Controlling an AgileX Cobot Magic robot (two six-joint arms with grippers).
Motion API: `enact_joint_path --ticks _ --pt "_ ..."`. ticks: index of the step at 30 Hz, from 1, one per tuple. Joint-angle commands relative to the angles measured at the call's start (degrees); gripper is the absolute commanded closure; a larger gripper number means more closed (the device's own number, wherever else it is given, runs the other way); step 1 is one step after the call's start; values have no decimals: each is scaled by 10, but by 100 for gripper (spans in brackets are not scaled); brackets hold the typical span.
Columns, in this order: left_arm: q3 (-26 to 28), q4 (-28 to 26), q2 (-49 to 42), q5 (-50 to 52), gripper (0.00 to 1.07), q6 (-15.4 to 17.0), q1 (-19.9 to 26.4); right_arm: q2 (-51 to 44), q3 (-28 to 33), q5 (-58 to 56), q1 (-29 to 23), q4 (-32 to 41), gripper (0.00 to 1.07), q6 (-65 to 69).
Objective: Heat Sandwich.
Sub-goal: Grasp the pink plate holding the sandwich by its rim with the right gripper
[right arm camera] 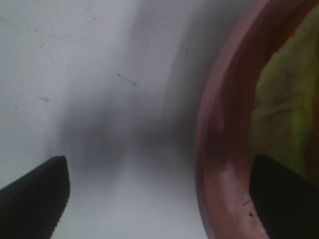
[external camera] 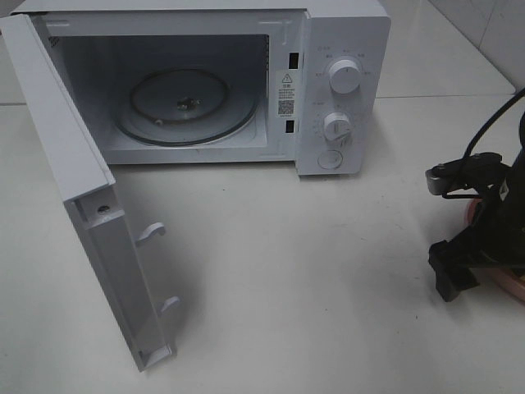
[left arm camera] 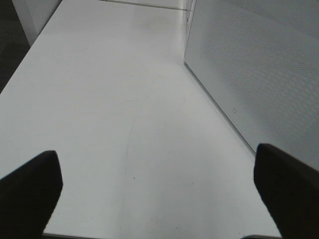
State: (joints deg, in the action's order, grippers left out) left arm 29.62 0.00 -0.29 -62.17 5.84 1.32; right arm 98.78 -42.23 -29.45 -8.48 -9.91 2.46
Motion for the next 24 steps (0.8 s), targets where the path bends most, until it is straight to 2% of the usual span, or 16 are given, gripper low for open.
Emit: enact_joint_path --ticks 1,4,9,10,11,12,13,14,16,17,18,19,21,24 --pt "0 0 -13 6 9 2 -3 18 -15 3 3 -12 20 1" --pt "0 0 -13 6 9 2 -3 23 -15 5 3 -19 22 1" --pt "0 0 -13 6 9 2 -3 32 -15 2 3 -22 37 2" --pt "0 0 -13 6 9 2 -3 32 -15 1 3 -23 46 2" --pt "0 0 -13 6 9 2 -3 32 -15 -2 3 -26 52 2" --pt "0 0 -13 6 9 2 -3 32 -15 -2 3 -26 52 2" --pt "0 0 -13 6 9 2 -3 32 -15 -2 3 -29 57 2" --pt "0 0 -13 6 9 2 -3 32 -15 -2 3 -32 69 6" --pt "0 0 -13 6 9 2 -3 32 -15 -3 3 -32 82 6" --pt "0 0 -13 6 9 2 -3 32 -15 -3 3 -32 82 6" --pt "0 0 -13 6 9 2 -3 32 -15 -3 3 -32 87 6" --pt "0 0 -13 6 9 2 -3 32 -15 -3 3 -32 99 6" --pt "0 0 -13 6 9 2 -3 32 -15 -3 3 -32 107 6" --pt "0 0 -13 6 9 2 -3 32 -17 -3 3 -33 107 11"
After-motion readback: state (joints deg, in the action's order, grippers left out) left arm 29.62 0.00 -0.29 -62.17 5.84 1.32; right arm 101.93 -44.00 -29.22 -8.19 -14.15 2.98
